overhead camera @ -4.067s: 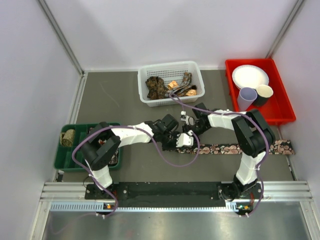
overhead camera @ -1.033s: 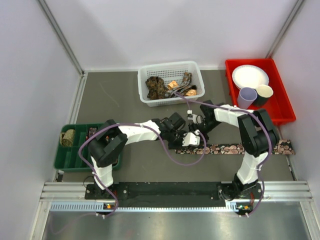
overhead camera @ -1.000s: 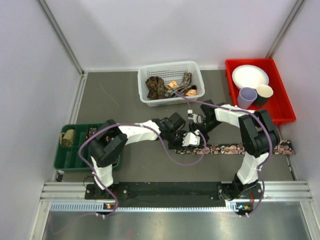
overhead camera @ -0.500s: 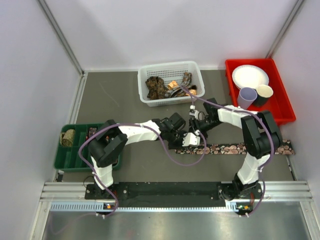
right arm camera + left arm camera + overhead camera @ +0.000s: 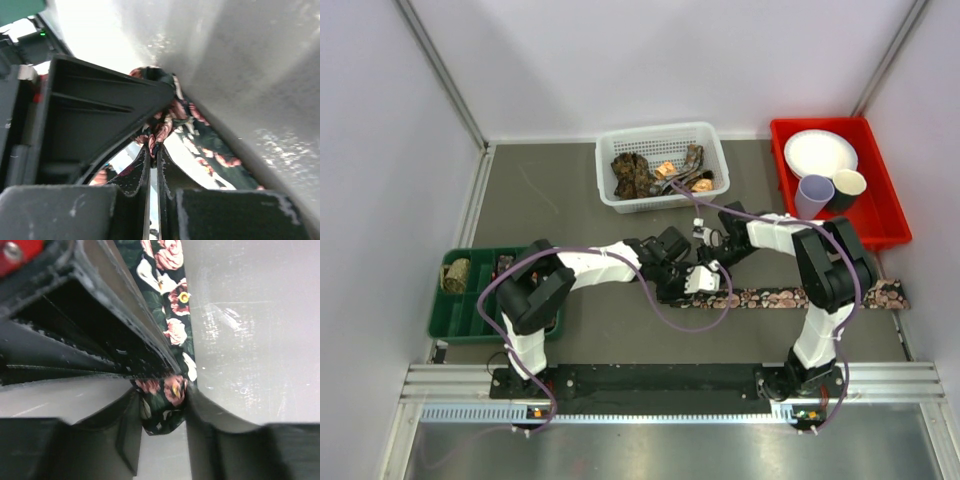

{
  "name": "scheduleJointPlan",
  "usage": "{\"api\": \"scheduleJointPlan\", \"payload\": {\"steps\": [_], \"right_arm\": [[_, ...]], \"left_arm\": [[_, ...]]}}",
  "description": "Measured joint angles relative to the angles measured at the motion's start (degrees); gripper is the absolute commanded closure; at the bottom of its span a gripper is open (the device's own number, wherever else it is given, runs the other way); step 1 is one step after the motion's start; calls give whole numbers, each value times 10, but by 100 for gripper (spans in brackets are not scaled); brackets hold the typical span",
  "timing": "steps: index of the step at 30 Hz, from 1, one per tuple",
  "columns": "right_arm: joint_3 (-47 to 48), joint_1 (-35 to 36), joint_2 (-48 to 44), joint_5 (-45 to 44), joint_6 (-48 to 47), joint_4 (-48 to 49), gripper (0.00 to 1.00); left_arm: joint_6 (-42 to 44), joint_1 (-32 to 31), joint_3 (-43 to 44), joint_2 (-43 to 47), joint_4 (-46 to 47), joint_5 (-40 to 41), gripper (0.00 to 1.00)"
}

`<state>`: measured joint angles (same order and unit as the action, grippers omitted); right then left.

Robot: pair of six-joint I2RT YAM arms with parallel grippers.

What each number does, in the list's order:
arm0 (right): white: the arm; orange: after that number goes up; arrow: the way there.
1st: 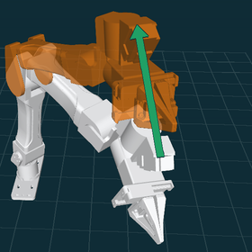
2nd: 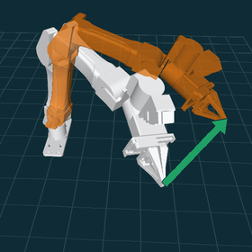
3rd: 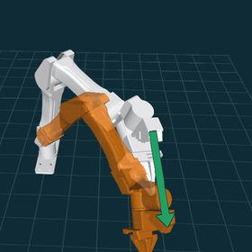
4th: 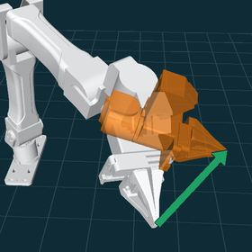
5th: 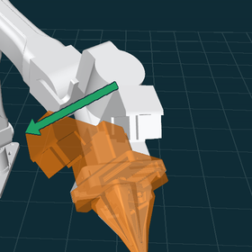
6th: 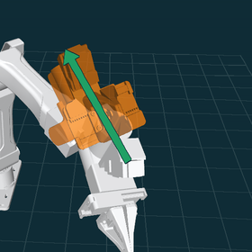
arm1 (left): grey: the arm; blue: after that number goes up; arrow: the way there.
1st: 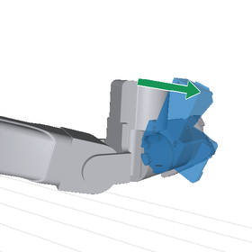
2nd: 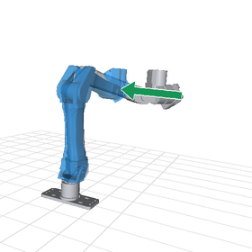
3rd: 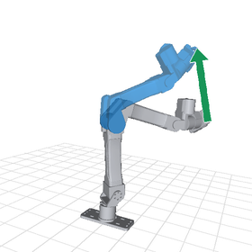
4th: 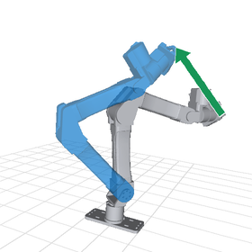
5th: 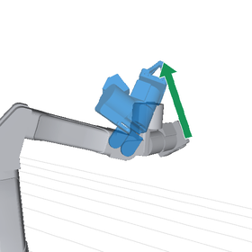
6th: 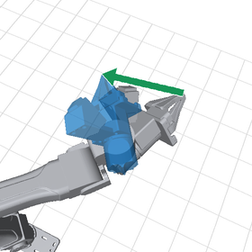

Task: Roll the ties
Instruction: Roll the tie at the center of the board.

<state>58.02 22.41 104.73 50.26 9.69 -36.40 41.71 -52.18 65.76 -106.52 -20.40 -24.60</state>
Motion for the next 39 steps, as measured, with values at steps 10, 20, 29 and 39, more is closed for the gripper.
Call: {"api": "scheduleJointPlan", "payload": {"steps": [10, 20, 29, 39], "right_arm": [[-10, 0, 16, -23, -44, 11, 100], [-9, -5, 45, -12, -69, 9, 100], [-4, -5, 46, -10, -72, 0, 100], [-1, -5, 47, -11, -70, -3, 100]], "left_arm": [[-67, 16, -82, 57, 56, -24, 1], [-182, 59, -276, 223, 297, -53, 1], [-134, 55, -180, 111, 262, -79, 1], [-73, 40, -162, 69, 218, -61, 15]]}}
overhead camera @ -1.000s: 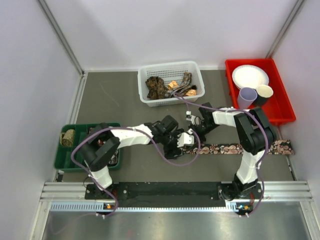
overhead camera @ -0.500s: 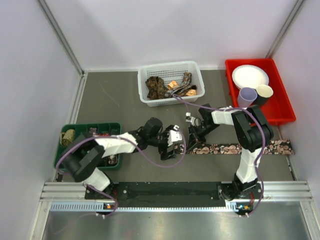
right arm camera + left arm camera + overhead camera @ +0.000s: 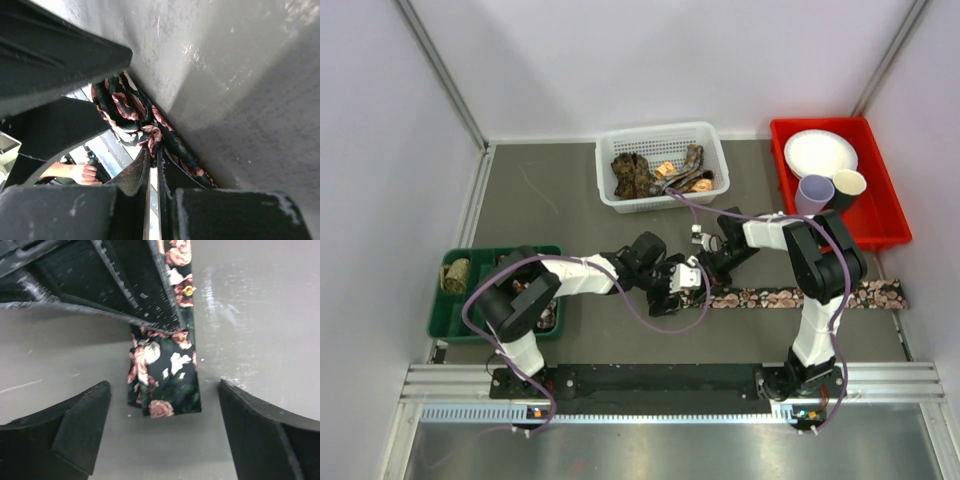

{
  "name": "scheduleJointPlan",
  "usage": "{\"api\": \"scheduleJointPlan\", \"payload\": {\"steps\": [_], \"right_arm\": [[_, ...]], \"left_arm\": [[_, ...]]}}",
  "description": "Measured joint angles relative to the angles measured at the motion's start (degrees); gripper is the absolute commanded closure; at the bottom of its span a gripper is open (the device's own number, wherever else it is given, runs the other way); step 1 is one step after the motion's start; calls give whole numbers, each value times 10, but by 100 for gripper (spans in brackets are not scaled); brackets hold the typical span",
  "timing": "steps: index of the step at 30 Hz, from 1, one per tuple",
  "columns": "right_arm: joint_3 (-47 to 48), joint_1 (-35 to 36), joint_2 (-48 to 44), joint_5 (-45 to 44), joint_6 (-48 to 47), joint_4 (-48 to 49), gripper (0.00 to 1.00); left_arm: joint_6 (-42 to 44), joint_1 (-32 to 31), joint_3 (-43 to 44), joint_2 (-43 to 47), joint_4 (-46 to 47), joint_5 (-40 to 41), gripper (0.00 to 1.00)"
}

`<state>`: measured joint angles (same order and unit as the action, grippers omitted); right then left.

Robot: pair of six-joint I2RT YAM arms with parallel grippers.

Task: Roll the ties
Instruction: Roll the tie at the center of the board.

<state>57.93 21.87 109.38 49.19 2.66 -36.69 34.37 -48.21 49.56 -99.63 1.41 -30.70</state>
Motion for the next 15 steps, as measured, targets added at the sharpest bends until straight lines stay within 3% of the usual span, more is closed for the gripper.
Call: {"api": "scheduleJointPlan", "payload": {"steps": [8, 9, 10, 11, 15], "right_arm": [[3, 0, 0, 0, 5, -2, 100], [3, 0, 0, 1, 5, -2, 100], [3, 0, 0, 1, 5, -2, 100], [3, 0, 0, 2, 6, -2, 100], [3, 0, 0, 2, 6, -6, 100]], "left_arm": [[8, -18, 33, -22, -34, -10, 32], [9, -19, 35, -23, -37, -10, 37], [10, -20, 36, -23, -39, -10, 50], [12, -21, 37, -24, -42, -12, 55], [17, -21, 44, -27, -50, -11, 66]]}}
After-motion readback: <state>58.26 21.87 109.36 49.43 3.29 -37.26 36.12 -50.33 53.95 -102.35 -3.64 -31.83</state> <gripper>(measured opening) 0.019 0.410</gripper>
